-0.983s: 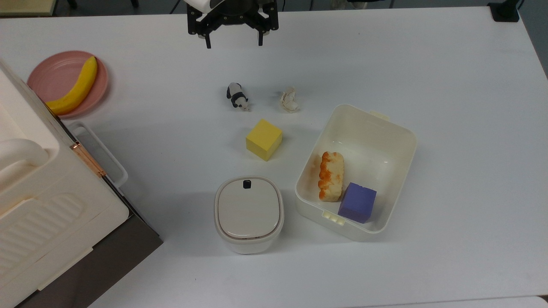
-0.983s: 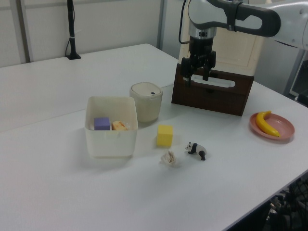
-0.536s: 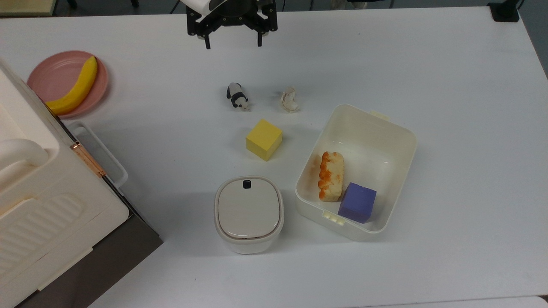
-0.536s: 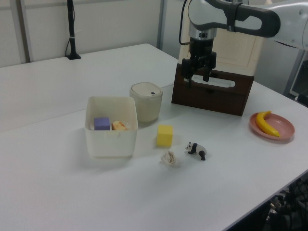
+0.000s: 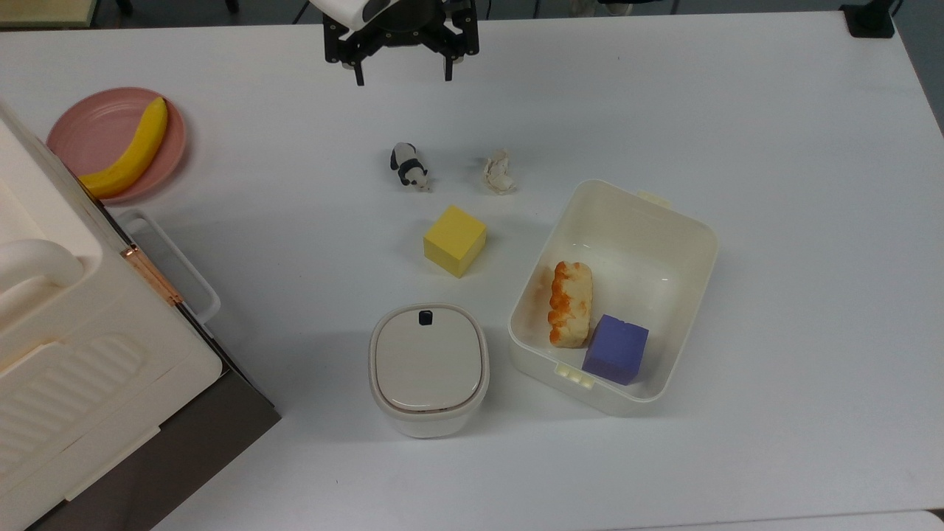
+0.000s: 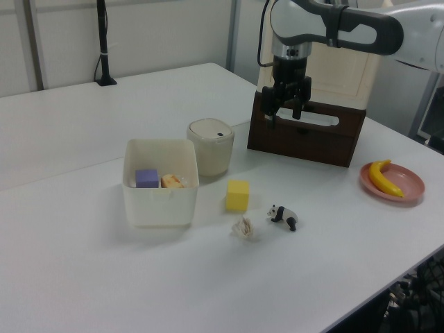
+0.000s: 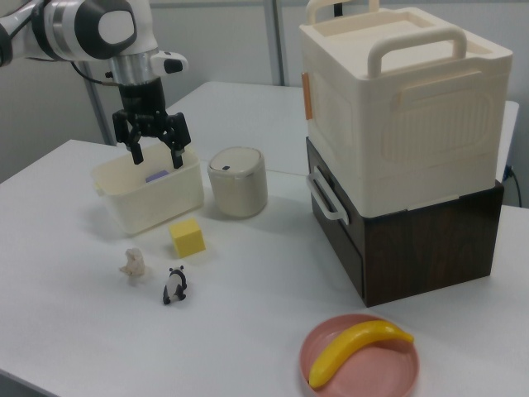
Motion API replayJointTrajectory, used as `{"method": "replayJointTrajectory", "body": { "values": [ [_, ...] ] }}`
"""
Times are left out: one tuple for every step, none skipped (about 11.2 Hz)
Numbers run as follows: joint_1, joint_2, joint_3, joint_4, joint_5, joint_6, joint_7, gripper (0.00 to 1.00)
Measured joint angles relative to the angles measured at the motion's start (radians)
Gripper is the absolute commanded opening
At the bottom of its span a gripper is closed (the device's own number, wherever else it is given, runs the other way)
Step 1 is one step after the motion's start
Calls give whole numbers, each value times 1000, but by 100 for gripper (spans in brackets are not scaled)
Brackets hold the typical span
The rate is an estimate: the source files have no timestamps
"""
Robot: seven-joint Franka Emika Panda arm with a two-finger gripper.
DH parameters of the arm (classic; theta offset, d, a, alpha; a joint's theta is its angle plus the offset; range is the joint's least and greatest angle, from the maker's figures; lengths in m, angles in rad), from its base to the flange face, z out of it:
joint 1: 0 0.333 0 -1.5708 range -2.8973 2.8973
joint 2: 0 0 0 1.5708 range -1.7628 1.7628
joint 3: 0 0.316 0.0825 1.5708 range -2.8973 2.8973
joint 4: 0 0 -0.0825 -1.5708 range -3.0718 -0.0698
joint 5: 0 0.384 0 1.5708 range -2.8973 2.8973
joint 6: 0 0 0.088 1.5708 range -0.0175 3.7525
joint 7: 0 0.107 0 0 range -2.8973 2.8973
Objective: Open the trash can
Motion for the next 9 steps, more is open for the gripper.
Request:
{"method": "replayJointTrajectory", "body": {
  "values": [
    [5,0,1,-5,0,0,0,100],
    [8,0,5,-8,0,0,0,100],
    [9,0,14,-9,0,0,0,100],
    [10,0,27,-9,0,0,0,100],
    [12,0,36,-9,0,0,0,100],
    [16,0,42,-9,0,0,0,100],
    [19,0,52,-9,1,0,0,100],
    [21,0,61,-10,1,0,0,100],
    [23,0,64,-10,1,0,0,100]
  ]
}}
